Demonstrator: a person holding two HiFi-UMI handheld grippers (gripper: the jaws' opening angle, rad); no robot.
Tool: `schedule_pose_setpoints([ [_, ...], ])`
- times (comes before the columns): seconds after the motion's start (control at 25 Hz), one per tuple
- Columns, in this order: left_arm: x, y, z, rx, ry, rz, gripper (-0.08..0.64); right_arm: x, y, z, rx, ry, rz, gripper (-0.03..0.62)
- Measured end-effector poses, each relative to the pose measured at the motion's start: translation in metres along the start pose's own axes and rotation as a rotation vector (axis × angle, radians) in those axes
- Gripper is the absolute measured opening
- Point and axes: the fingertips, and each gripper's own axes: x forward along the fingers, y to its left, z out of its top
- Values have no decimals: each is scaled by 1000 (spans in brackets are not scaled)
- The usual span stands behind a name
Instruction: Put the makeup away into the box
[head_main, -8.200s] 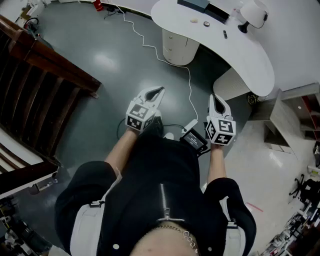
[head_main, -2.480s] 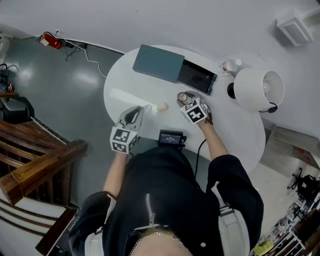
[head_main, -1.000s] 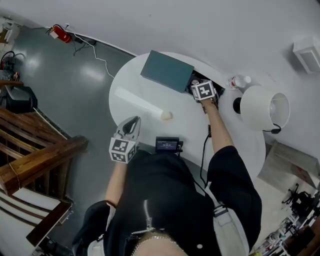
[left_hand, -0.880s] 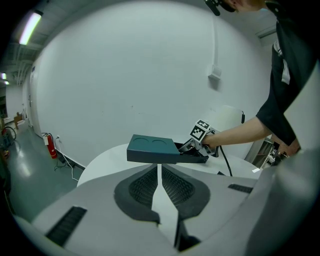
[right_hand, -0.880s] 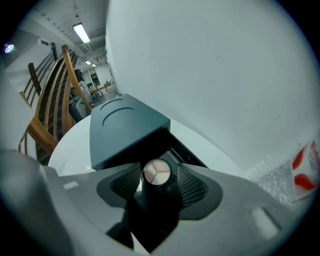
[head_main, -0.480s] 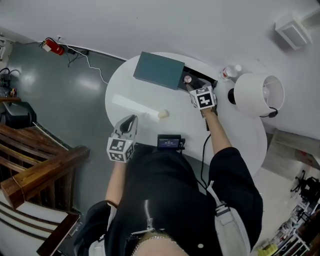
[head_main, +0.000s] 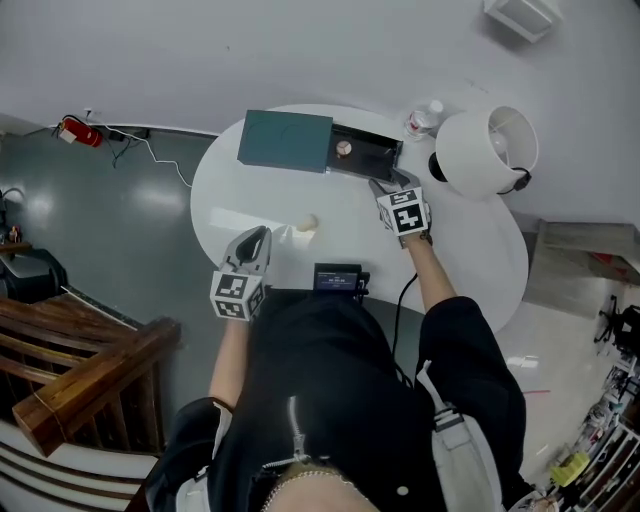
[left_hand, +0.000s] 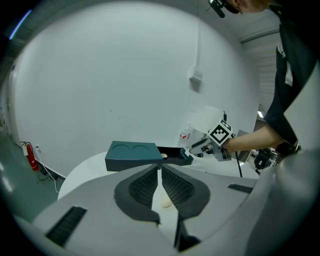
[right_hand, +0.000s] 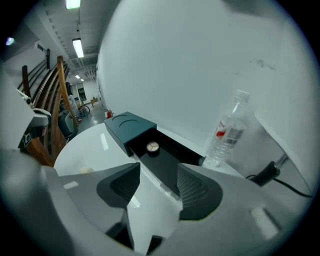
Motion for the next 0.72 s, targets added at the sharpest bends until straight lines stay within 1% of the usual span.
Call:
schedule_pose_setpoints([
  [0.24,3,-14,6,11,13,-26,15,-25,-5,-72,44,90,-35,225],
  [0.4,5,-18,-2,26,10,-52,15,-33,0,-117,62,158,-34,225],
  [0.56,3,-26,-4,29,22,-64,15,-35,8,-144,75,199,-14,212],
  [0.68,1,-29,-5,32,21,-66,14,-31,9,-161,84,226,-15,206],
  [0.72,0,-28,-6,33,21,-64,15,-29,9,-165,88,235,-19,192],
])
